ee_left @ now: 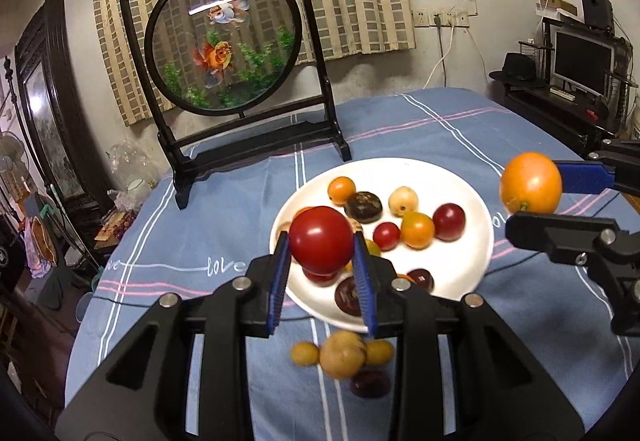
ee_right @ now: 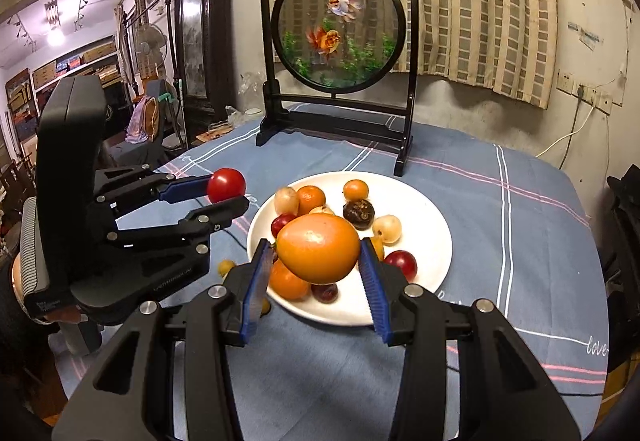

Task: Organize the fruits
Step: 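Carry the red plum and orange onto the white plate and open both grippers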

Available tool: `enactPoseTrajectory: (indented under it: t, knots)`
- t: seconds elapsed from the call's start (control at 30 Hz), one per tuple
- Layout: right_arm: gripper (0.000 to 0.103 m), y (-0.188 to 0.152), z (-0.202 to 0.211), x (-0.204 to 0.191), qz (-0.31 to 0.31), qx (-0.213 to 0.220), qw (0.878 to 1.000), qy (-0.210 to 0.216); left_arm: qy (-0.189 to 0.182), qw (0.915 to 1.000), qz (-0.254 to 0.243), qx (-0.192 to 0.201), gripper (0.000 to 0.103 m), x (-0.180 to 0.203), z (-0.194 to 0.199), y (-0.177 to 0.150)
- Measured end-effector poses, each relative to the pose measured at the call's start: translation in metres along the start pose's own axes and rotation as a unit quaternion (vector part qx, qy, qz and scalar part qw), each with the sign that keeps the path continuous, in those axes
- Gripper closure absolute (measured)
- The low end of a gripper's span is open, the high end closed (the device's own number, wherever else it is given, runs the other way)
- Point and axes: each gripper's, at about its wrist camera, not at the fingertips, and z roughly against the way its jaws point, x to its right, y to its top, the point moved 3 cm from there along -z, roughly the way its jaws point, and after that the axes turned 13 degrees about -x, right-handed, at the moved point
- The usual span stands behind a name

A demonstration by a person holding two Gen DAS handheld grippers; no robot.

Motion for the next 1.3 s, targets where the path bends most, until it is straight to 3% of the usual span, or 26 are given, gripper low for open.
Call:
enactPoseTrajectory:
  t: [0.4, 1.3]
  knots:
    - [0.059, 0.023, -0.023, 0.028, -0.012, -0.011, 1.000, -0.021, 0.008, 0.9997, -0.017, -0.019, 0.072, -0.001, -0.037, 0.024]
    - [0.058, 0.059, -0.093, 0.048, -0.017, -0.042, 0.999, -0.019, 0.026, 0.9973, -0.039, -0.056, 0.072, 0.013, -0.097, 0.039]
